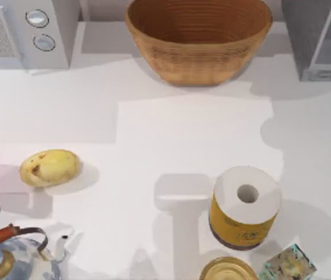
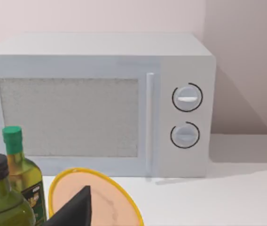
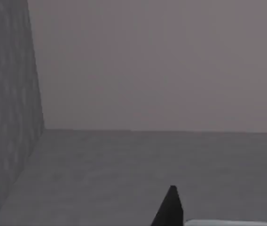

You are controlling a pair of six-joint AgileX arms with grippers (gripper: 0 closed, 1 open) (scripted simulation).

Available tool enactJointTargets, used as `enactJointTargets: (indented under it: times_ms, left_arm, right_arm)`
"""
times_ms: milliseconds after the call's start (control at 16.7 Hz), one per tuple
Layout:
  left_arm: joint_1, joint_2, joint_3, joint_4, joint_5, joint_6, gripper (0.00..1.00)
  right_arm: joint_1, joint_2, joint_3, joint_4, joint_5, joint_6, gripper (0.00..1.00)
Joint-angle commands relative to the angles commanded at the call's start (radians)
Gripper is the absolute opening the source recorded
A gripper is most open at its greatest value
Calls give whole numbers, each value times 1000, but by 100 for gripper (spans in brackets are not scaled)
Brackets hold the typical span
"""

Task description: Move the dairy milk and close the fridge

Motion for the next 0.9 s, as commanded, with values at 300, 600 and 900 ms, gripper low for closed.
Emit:
enactJointTargets:
  times_ms: [300,600,900]
  left_arm:
    - [0,0,0,0,0,0,100]
    - [0,0,0,0,0,0,100]
    - [0,0,0,0,0,0,100]
  right_arm:
    - [-16,35,38,-23,-21,-4,0]
    - [-16,35,38,-23,-21,-4,0]
    - [-16,35,38,-23,-21,-4,15]
